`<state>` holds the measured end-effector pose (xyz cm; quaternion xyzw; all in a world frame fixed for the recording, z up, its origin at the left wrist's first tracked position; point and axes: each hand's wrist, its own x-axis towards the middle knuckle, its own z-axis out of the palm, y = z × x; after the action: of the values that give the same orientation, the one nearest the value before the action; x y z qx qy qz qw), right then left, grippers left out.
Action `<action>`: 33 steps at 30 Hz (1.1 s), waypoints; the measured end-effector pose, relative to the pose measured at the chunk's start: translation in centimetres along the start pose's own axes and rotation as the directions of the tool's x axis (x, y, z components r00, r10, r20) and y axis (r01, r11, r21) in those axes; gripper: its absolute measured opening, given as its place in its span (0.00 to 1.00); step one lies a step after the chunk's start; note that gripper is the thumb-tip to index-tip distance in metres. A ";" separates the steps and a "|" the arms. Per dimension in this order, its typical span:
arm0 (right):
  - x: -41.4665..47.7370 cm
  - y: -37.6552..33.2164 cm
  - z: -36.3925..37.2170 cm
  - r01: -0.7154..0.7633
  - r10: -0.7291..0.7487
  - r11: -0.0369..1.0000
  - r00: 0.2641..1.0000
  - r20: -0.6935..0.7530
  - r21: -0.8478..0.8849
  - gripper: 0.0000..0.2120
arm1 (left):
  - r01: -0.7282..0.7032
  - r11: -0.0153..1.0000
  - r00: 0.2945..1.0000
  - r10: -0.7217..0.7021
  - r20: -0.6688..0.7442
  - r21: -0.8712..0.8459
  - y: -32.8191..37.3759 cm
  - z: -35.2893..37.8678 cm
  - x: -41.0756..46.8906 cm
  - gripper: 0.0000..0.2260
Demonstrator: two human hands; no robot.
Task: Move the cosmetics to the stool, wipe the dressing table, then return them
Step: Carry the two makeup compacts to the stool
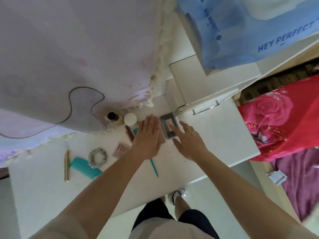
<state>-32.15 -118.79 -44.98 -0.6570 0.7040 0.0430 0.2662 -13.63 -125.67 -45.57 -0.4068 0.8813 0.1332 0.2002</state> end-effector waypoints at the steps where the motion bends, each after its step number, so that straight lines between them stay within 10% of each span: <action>1: 0.0 -0.1 0.3 0.024 -0.023 0.999 1.000 0.011 -0.033 0.27 | -0.010 1.000 1.000 0.010 0.003 0.001 0.1 0.4 -0.6 0.42; 19: 1.8 -1.9 0.9 -0.138 0.158 0.981 0.976 -0.148 0.137 0.18 | -0.011 0.995 1.000 0.013 0.015 -0.100 -2.0 3.0 -2.2 0.48; 28: -2.1 -1.8 -2.9 -0.089 0.101 0.993 0.977 -0.189 0.074 0.25 | 0.172 0.967 0.965 -0.204 -0.164 -0.190 -1.1 -0.1 -7.1 0.47; 33: -3.4 -4.8 -5.5 0.157 -0.129 0.985 0.946 -0.298 0.073 0.25 | 0.357 0.892 0.835 -0.438 -0.333 -0.279 -1.1 -3.5 -14.7 0.45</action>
<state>-29.42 -118.59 -37.38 -0.6921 0.6872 -0.1076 0.1928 -4.95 -118.02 -35.79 -0.6182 0.7802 0.0957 0.0025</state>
